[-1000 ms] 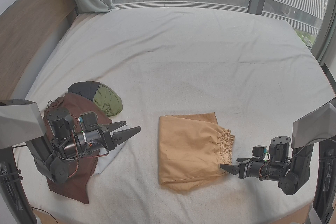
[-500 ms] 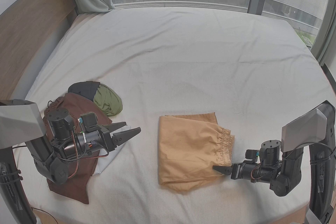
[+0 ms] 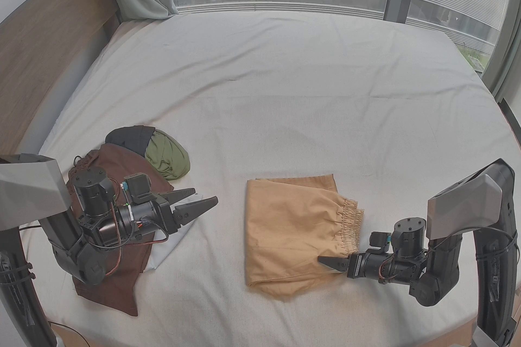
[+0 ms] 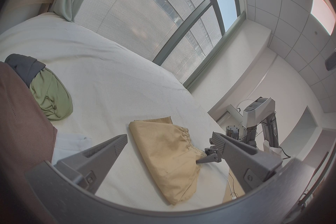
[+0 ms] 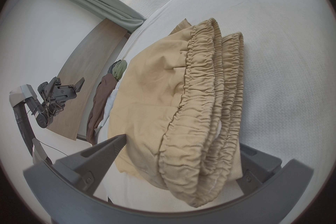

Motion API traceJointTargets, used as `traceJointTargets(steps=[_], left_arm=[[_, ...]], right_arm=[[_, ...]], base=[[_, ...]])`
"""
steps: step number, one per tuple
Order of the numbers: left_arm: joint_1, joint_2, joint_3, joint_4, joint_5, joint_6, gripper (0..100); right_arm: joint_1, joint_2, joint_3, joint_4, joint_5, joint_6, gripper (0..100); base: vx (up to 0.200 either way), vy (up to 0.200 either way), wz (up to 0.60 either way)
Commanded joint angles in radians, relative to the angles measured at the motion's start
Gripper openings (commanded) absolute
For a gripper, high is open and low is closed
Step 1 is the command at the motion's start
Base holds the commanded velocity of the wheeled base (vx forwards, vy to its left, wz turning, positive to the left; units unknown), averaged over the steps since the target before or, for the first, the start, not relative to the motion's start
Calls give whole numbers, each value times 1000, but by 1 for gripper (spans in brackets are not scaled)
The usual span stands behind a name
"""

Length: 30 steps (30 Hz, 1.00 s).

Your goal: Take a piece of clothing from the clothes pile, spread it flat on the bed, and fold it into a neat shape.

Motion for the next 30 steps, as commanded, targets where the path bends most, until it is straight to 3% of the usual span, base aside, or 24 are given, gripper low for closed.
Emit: traceJointTargets(steps=[1, 6, 7, 24, 30], left_arm=[[0, 1, 0, 0, 0, 0, 100], [0, 1, 3, 0, 0, 0, 100], [0, 1, 3, 0, 0, 0, 100], [5, -10, 4, 0, 0, 14, 100], [25, -46, 49, 0, -3, 184, 100]], right_arm=[[1, 2, -2, -1, 0, 0, 100], [3, 2, -1, -1, -2, -2, 100], [3, 2, 1, -1, -2, -3, 0], [18, -16, 5, -2, 14, 1, 0], [23, -94, 2, -4, 37, 1, 0]], base=[[0, 0, 0], [0, 0, 0], [0, 0, 0], [0, 0, 0], [0, 0, 0]])
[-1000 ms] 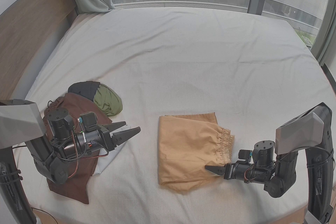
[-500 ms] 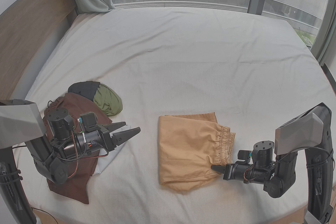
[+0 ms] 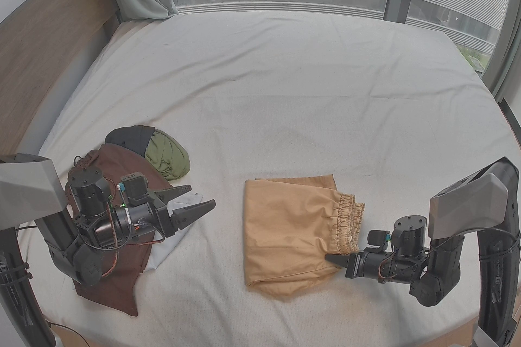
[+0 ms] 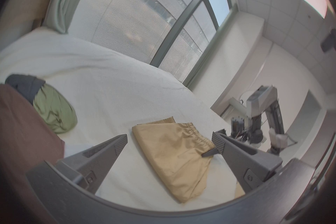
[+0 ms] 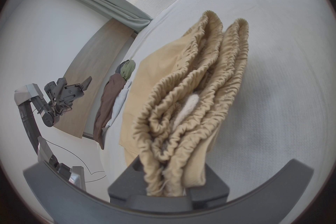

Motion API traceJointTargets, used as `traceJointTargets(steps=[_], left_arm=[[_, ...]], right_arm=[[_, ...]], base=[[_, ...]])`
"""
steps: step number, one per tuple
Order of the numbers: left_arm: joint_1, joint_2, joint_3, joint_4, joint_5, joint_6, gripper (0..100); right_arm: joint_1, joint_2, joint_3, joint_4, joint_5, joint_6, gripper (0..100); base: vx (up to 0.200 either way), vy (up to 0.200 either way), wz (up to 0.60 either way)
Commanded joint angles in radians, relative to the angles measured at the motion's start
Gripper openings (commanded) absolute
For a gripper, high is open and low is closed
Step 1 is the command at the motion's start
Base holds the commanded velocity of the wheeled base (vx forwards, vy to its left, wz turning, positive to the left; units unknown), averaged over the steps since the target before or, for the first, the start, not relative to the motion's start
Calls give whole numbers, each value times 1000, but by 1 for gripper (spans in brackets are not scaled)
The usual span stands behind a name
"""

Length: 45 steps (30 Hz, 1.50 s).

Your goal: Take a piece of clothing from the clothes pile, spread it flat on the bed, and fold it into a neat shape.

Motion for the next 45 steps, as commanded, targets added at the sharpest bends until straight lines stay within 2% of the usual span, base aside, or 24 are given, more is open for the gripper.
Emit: traceJointTargets(steps=[1, 4, 6, 10, 32, 45], left_arm=[[21, -27, 31, -1, -2, 113, 100], [67, -27, 30, -1, -13, 282, 100], [91, -22, 28, -1, -47, 361, 100], [108, -18, 30, 1, -76, 449, 100], [99, -36, 40, 1, -67, 455, 100], [98, -36, 42, 1, -67, 456, 100]], right_arm=[[2, -71, -4, -2, 9, 0, 0], [2, -105, -4, -2, 11, 10, 0], [4, -114, -4, -2, 19, 28, 0], [10, -120, -7, -2, 22, 37, 0], [13, -164, -30, -2, 22, 42, 0], [48, -266, -53, 1, 19, 126, 0]], base=[[0, 0, 0], [0, 0, 0], [0, 0, 0], [0, 0, 0], [0, 0, 0], [0, 0, 0]])
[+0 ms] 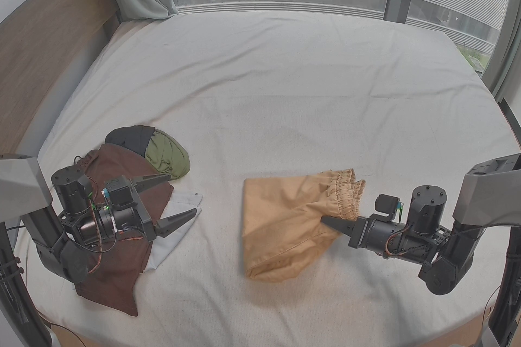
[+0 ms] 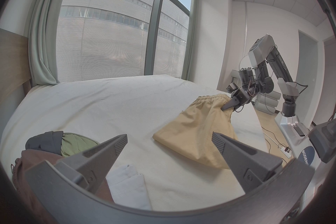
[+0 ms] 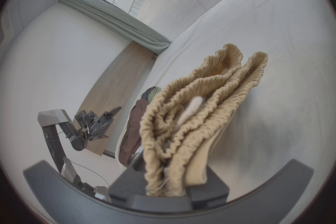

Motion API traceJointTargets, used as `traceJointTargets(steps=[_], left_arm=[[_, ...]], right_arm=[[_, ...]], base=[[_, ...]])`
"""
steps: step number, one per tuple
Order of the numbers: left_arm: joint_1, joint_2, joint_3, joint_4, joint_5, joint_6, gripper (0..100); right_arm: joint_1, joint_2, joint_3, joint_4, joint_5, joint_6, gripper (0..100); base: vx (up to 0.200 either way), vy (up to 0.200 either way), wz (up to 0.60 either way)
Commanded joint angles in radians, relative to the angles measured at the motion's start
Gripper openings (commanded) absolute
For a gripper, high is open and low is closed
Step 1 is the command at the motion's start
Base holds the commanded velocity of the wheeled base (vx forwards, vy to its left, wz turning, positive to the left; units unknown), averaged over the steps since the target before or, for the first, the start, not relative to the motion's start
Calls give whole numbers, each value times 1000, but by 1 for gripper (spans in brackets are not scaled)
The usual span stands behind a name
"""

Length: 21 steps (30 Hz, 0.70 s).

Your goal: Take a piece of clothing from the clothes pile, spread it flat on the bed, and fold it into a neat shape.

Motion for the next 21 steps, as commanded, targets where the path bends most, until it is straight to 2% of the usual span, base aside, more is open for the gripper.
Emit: traceJointTargets(steps=[1, 21], left_arm=[[-3, 0, 0, 0, 1, 1, 100], [-3, -2, 5, -1, 1, -1, 100]], right_arm=[[11, -37, -9, 0, -1, 3, 0], [14, -118, -58, 1, 4, 35, 0]], base=[[0, 0, 0], [0, 0, 0]])
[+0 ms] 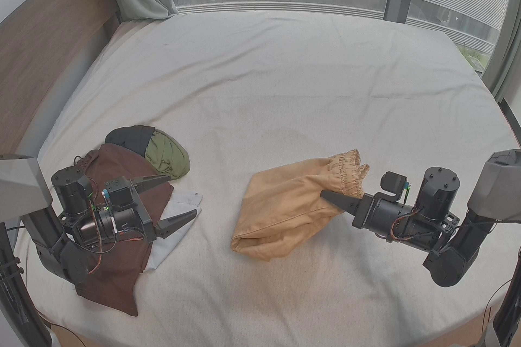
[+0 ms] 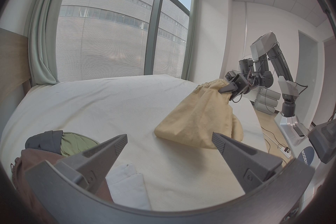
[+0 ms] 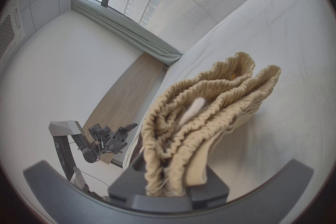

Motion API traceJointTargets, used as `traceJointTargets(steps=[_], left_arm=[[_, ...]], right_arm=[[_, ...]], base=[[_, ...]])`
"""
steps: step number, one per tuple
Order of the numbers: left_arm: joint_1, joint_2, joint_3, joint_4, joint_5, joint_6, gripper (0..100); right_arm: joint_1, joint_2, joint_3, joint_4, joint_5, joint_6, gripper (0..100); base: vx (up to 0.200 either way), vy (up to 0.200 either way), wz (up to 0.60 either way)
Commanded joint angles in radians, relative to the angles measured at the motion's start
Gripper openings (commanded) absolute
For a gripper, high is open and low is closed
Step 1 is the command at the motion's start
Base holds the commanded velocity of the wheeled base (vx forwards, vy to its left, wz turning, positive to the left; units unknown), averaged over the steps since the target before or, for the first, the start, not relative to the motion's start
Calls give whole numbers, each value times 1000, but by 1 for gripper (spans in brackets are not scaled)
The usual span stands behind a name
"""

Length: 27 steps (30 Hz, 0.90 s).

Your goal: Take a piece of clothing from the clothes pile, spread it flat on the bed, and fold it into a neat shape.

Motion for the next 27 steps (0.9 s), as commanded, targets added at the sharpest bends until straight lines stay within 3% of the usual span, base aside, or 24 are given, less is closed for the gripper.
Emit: traceJointTargets(steps=[1, 23, 27], left_arm=[[-1, 0, -1, -1, 0, 0, 100], [-17, -22, 10, 1, 0, -5, 100], [-17, -23, 12, 1, 0, -5, 100]], right_arm=[[1, -22, -5, -1, 0, 2, 0], [4, -90, -61, 32, 23, 28, 0], [-1, -118, -68, 50, 82, 29, 0]], base=[[0, 0, 0], [0, 0, 0], [0, 0, 0]])
